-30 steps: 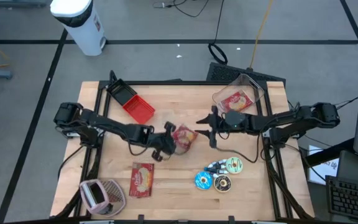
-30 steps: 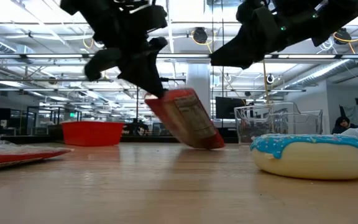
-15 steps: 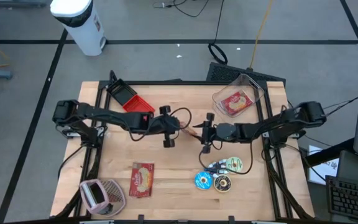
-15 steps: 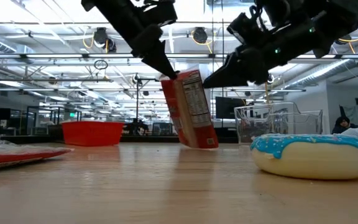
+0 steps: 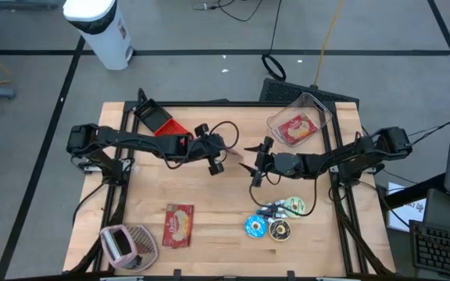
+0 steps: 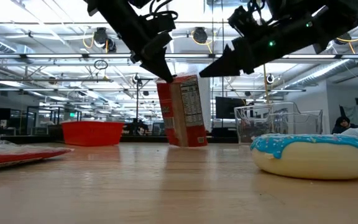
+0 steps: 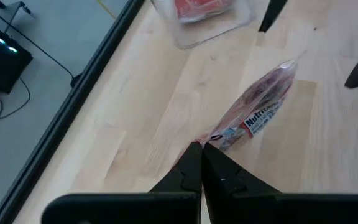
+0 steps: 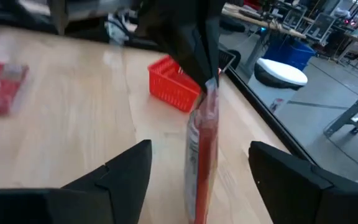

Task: Pick & Place Food Item
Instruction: Put the top red popcorn bag into the transparent bin

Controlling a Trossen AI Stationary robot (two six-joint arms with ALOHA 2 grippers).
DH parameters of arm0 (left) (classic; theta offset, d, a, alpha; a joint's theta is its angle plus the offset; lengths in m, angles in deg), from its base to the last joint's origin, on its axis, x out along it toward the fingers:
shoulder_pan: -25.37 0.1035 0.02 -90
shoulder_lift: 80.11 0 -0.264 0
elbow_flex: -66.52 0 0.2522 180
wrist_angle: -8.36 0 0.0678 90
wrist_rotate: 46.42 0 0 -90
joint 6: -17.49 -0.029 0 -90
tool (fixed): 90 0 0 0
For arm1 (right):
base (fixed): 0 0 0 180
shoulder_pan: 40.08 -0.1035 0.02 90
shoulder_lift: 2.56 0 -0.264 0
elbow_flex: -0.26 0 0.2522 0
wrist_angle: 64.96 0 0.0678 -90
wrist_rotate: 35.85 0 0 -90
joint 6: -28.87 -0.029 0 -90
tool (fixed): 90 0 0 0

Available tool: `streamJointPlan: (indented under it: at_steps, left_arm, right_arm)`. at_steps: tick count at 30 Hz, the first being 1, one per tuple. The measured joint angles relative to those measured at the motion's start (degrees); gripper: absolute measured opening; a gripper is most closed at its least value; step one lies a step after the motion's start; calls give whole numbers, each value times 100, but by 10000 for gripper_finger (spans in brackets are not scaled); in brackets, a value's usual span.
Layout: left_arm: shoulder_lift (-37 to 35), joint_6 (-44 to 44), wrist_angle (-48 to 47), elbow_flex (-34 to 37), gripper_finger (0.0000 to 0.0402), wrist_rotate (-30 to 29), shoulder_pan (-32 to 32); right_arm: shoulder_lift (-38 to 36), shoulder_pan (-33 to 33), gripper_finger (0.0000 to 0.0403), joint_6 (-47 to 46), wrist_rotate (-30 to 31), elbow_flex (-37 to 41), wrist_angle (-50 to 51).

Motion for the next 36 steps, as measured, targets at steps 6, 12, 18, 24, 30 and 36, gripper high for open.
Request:
streamJointPlan:
  at_steps: [6,12,18,24,30,36]
  left_arm:
    - [0,-31,22,0,0,12,14]
    - [2,-46,37,0,0,50,14]
    - [2,-149,24,2,0,227,14]
    - [2,-548,17,4,0,688,7]
    - [-2,-1552,14,4,0,645,-103]
    - [-169,-2911,9,11,0,651,-527]
  right_arm:
    - [55,108,259,8,-46,-206,27]
    - [48,347,254,-99,-269,-325,27]
    - [51,620,254,-1365,-1542,-333,155]
    - [53,845,254,-2329,-3066,-333,262]
    - [53,1055,254,-2536,-3174,-333,407]
    - [50,1440,254,-3116,-3256,-333,444]
